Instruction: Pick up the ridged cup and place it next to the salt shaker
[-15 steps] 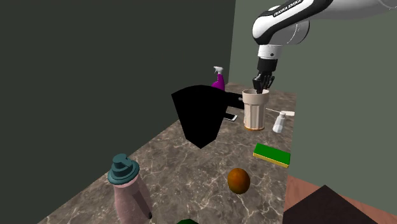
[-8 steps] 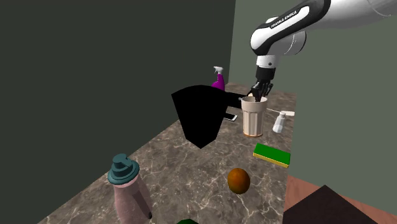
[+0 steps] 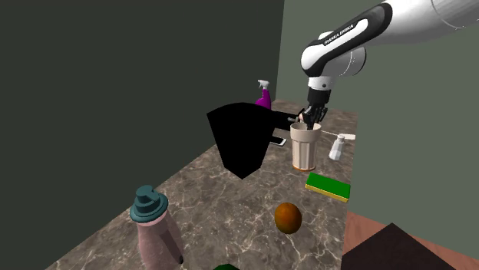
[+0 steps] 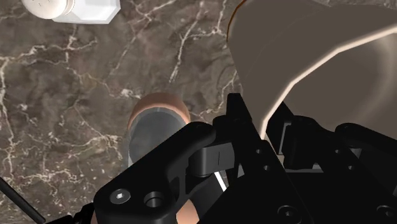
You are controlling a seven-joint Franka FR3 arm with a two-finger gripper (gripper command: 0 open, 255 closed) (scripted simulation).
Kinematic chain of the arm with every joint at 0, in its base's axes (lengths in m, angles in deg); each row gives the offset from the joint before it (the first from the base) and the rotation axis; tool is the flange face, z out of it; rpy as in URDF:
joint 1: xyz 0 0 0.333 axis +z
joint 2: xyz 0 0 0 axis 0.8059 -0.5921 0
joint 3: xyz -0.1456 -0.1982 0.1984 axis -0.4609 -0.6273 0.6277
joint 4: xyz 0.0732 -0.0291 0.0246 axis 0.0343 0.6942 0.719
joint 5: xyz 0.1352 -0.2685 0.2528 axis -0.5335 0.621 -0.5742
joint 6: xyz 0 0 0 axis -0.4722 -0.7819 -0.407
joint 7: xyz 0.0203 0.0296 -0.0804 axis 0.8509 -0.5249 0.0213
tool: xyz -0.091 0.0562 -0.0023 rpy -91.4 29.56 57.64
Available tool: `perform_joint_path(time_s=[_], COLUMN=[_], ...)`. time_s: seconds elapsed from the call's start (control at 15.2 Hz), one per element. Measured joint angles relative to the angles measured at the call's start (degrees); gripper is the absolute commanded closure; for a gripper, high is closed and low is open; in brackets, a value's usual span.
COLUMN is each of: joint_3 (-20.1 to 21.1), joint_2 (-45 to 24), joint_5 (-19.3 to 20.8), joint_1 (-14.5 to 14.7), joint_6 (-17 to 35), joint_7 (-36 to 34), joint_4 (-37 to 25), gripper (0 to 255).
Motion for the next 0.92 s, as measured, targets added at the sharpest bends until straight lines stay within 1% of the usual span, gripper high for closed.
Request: perform_joint_path(time_s=[0.2,0.26,0.66,0.73,0.92], joint_3=[0.00,0.00,0.00,-0.01,-0.06], joint_2=[-0.02,-0.01,0.01,0.21,1.51], joint_5=[0.00,0.00,0.00,-0.01,-0.07], joint_1=[0.00,0.00,0.00,-0.03,-0.16], joint_6=[0.06,0.07,0.07,-0.71,-5.24], joint_7=[0.00,0.00,0.00,0.03,0.08], joint_4=[0.03,0.05,0.04,-0.55,-3.87], gripper=[255,0,0,0,0])
